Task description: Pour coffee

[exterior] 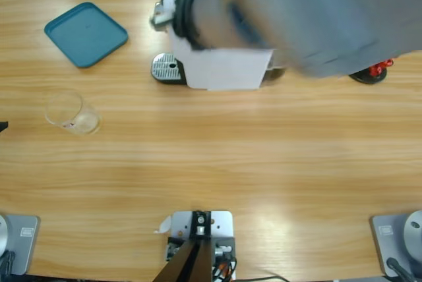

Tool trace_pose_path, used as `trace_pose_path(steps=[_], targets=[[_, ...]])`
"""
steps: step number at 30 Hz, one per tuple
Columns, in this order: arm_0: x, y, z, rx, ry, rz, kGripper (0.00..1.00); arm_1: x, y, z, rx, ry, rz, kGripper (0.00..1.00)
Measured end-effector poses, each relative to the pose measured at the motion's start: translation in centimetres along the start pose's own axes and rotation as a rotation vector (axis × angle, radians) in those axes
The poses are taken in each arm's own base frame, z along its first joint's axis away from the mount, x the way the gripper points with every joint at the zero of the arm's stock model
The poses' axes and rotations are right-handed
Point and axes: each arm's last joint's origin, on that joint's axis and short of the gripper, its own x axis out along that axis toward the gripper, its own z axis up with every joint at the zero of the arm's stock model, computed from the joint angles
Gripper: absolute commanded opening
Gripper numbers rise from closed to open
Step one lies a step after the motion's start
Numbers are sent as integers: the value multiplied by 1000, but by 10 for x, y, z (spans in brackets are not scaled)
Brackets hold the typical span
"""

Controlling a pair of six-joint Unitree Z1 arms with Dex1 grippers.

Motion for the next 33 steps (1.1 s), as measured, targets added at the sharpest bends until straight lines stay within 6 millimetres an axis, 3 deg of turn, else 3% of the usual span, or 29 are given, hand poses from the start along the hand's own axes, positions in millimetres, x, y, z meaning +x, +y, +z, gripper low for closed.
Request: trace_pose_path(steps=[3,7,15,23,27,33], targets=[[1,0,2,1,-14,0,982,-38,-21,10,-69,5,29,1000],[1,0,4,2,-27,-12,982,-87,-41,4,-117,77,89,1000],[5,-1,4,-11,-2,-48,987,-171,-92,-44,-173,124,113,1000],[6,-3,-10,-196,65,-38,977,-205,-127,-107,-190,183,110,1000],[15,0,-18,-219,71,33,977,-203,-132,-128,-193,207,127,1000],[24,2,-23,-254,37,84,977,-196,-133,-141,-194,214,135,1000]])
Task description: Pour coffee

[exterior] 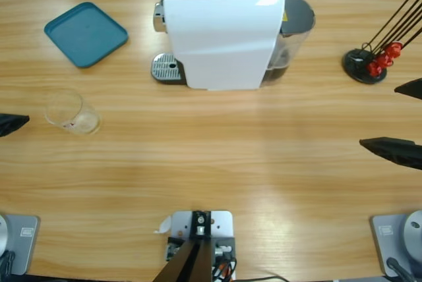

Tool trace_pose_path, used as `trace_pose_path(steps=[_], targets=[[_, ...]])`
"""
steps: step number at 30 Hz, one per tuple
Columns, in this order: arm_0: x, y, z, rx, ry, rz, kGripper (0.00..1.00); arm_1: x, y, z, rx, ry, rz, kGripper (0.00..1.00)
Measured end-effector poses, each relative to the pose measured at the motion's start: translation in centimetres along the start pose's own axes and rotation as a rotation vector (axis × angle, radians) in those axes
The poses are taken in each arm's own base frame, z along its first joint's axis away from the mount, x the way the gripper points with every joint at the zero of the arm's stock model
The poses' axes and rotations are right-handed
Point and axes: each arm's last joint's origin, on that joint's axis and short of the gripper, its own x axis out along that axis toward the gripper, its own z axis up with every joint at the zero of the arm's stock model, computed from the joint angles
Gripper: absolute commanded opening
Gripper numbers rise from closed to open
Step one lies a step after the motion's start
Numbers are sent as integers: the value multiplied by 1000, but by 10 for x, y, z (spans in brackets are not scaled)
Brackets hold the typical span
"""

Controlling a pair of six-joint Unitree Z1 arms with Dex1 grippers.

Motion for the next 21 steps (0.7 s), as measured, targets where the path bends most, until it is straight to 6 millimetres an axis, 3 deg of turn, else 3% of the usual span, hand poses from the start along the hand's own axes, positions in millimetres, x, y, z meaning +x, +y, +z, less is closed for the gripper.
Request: trace_pose_path(steps=[3,6,9,13,21], targets=[[4,-3,7,-7,-55,-49,977,2,0,-3,-10,4,4,1000],[21,-3,4,-8,-46,-51,977,3,0,-3,-30,1,6,1000],[44,-2,-15,-8,-5,-41,973,3,0,-3,-35,-2,6,1000],[53,1,-33,-8,25,-2,973,3,0,-4,-47,1,6,1000],[72,6,-30,4,97,121,973,3,1,-2,-70,-10,8,1000]])
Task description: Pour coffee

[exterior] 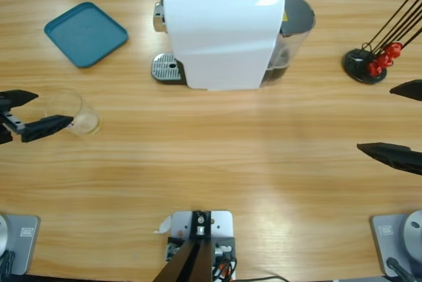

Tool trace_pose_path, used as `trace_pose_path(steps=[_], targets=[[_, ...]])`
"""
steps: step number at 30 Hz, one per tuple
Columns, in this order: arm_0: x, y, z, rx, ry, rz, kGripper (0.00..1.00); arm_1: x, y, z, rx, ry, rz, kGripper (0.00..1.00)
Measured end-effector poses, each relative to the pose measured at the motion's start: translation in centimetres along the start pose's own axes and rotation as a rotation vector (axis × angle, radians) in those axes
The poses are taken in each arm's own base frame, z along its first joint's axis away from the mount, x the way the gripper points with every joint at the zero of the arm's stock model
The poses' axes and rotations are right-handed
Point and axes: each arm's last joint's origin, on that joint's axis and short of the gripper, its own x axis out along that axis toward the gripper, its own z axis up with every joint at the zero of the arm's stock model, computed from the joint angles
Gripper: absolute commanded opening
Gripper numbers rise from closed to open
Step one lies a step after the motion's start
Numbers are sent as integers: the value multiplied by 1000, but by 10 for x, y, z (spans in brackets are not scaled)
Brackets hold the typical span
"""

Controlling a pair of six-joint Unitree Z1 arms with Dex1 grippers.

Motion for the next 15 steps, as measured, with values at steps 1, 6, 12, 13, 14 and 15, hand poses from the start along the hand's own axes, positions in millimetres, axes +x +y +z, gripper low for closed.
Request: trace_pose_path(steps=[1,6,12,13,14,15], targets=[[3,0,1,2,15,4,973,0,0,0,0,-1,0,1000],[11,-2,4,4,30,8,890,1,0,1,-6,-2,0,1000],[23,-4,9,10,66,14,890,2,0,2,-10,1,-3,1000],[27,-4,12,11,75,15,891,2,0,2,-8,1,-5,1000],[30,-5,15,13,87,16,894,2,-1,2,-6,2,-8,1000],[34,-6,17,14,97,17,895,3,-1,2,-4,3,-10,1000]])
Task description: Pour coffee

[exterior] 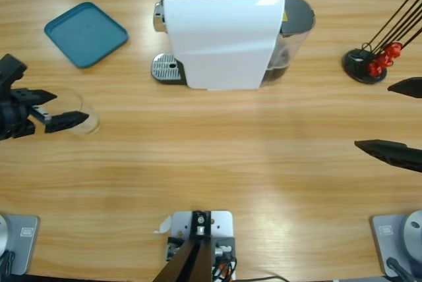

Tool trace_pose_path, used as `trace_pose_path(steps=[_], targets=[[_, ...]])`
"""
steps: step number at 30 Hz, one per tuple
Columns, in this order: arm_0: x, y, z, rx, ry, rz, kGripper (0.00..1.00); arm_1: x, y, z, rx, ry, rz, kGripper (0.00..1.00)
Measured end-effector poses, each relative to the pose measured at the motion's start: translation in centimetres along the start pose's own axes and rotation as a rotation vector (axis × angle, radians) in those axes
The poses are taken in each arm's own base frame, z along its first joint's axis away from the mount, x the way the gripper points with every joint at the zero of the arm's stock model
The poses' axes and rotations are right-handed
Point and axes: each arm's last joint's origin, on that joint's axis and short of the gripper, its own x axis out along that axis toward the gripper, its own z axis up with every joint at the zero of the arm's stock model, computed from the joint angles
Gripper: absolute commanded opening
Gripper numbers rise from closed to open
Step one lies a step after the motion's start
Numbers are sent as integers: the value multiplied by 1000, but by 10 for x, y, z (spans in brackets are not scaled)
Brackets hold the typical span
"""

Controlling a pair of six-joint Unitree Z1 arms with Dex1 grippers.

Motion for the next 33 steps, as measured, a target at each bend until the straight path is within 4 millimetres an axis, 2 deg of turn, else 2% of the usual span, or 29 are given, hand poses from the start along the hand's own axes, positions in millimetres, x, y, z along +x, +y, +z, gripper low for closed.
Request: trace_pose_path(steps=[7,10,17,20,28,33], targets=[[12,0,10,-8,38,15,904,0,-1,0,5,2,-6,1000],[12,1,13,-9,35,16,904,0,-1,0,4,2,-6,1000],[-13,4,11,-23,-63,8,904,0,-1,0,3,2,-6,1000],[-15,5,8,-21,-50,9,904,0,-1,0,3,2,-6,1000],[6,3,10,-11,52,33,901,1,-1,0,-1,3,-7,1000],[11,6,12,-37,64,103,904,6,-1,2,-9,23,-14,1000]])
